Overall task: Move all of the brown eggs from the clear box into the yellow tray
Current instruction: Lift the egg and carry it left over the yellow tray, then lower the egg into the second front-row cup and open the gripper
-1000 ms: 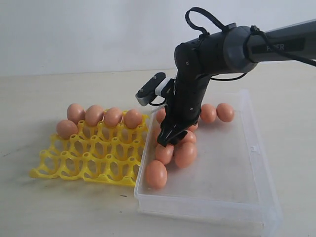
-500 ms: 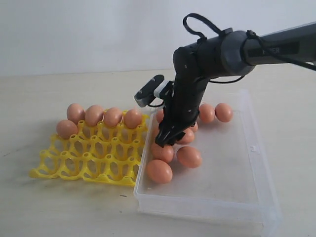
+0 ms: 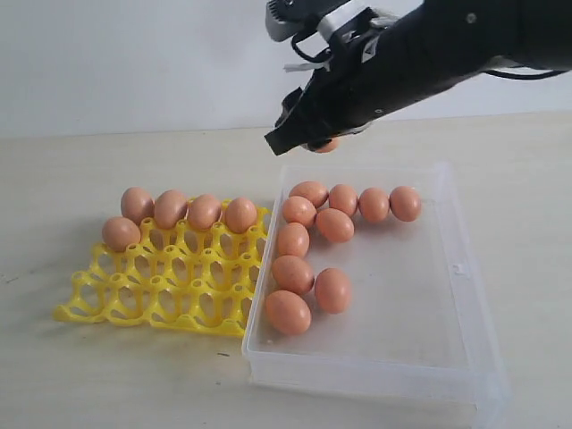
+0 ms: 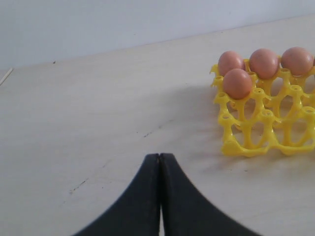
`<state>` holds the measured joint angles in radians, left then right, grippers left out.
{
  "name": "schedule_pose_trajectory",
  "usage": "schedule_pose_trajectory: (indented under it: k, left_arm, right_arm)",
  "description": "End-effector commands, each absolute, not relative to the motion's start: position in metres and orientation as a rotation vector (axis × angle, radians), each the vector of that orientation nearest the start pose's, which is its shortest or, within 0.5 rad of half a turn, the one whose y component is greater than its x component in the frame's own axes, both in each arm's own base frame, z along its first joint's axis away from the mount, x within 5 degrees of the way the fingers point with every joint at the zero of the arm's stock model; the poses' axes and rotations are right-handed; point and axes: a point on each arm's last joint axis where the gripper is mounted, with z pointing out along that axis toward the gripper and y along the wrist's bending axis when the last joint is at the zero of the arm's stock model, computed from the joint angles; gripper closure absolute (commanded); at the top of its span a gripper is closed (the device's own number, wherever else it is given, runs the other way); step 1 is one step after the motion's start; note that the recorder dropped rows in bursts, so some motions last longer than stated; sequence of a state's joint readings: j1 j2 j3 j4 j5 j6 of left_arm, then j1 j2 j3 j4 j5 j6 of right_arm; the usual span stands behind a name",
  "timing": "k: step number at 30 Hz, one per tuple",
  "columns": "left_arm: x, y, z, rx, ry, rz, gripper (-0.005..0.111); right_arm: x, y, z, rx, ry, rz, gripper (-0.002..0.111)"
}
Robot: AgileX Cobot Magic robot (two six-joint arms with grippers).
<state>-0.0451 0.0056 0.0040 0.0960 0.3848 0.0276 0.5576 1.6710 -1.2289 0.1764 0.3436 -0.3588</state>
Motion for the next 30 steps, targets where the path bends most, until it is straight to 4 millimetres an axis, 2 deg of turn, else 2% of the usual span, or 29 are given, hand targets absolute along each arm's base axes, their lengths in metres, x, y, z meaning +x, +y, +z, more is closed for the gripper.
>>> schedule_pose_trajectory:
  k: [1, 4, 6, 10, 13, 18, 26, 30]
  left_arm:
    - [0.053, 0.001, 0.179, 0.126, 1.857, 0.075, 0.107]
    - [0.053, 0.001, 0.179, 0.126, 1.857, 0.075, 0.107]
    - [0.053, 0.001, 0.179, 0.126, 1.857, 0.075, 0.107]
    - [0.053, 0.001, 0.179, 0.126, 1.857, 0.075, 0.107]
    - [0.053, 0.001, 0.179, 0.126, 1.857, 0.075, 0.107]
    - [0.053, 0.001, 0.179, 0.126, 1.857, 0.075, 0.107]
    - [0.053, 0.001, 0.179, 0.126, 1.857, 0.075, 0.107]
    - [0.053, 0.001, 0.179, 0.126, 1.857, 0.075, 0.107]
  right_arm:
    - [0.301, 0.189, 0.286, -0.680, 1.917, 0.291, 0.108]
    - [0.287, 0.174, 0.291, -0.579, 1.768, 0.261, 0.108]
    - [0.281, 0.168, 0.291, -0.544, 1.729, 0.255, 0.108]
    - [0.276, 0.165, 0.281, -0.469, 1.788, 0.316, 0.108]
    - [0.276, 0.171, 0.279, -0.458, 1.768, 0.335, 0.108]
    - [0.273, 0.191, 0.277, -0.432, 1.690, 0.434, 0.108]
    - [0.265, 0.245, 0.243, -0.591, 1.583, 0.683, 0.108]
    - [0.274, 0.269, 0.230, -0.620, 1.600, 0.713, 0.108]
